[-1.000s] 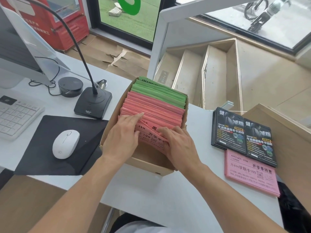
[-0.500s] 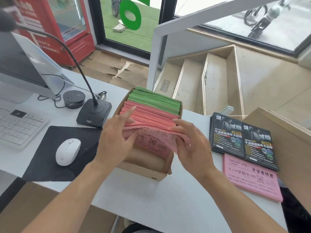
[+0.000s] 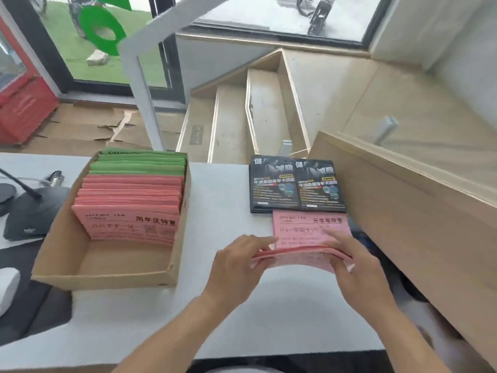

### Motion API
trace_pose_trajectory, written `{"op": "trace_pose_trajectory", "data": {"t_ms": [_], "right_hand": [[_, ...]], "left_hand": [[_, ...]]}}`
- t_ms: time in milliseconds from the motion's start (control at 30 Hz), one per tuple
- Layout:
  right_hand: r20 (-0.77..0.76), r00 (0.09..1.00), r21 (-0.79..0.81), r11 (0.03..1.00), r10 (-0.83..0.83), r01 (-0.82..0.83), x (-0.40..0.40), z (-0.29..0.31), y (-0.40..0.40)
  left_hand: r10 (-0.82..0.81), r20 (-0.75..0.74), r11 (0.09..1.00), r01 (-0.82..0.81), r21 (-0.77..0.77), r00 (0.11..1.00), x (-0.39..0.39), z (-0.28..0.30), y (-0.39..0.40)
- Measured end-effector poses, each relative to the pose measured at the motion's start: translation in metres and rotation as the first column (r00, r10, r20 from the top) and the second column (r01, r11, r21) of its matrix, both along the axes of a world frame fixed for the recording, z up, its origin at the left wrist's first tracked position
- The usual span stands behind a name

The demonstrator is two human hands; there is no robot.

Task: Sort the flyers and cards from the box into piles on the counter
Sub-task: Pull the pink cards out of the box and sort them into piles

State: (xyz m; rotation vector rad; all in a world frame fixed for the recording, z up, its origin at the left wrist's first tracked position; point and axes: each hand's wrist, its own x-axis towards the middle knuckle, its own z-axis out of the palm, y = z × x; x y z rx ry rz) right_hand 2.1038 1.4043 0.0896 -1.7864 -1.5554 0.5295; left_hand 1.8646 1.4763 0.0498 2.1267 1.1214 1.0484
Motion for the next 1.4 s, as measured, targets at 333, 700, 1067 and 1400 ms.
{"op": "trace_pose_trajectory", "data": {"t_ms": [333, 700, 1067, 1400], "right_hand": [[-0.015, 0.997, -0.118, 0.99, -0.077, 0.074, 0.043, -0.054, -0.036], [-0.269, 0.91, -0.325, 0.919, -0.316, 0.223, 0.055, -0.062, -0.023], [-0.143, 0.893, -0.179, 0.899, -0.426, 0.4, 0.076, -0.06, 0.06], [0.188, 0.97, -0.392, 0.893, -0.157, 0.221, 0.078, -0.085, 0.057]], "left_hand": [[-0.077, -0.034, 0.976, 0.068, -0.209, 0.996, 0.037, -0.047, -0.023], [0.177, 0.073, 0.797, -0.1, -0.595, 0.981, 0.04, -0.045, -0.013], [0.213, 0.021, 0.731, -0.146, -0.667, 0.977, 0.077, -0.026, 0.063], [-0.141, -0.425, 0.871, -0.092, -0.483, 0.894, 0.075, -0.052, 0.042]]}}
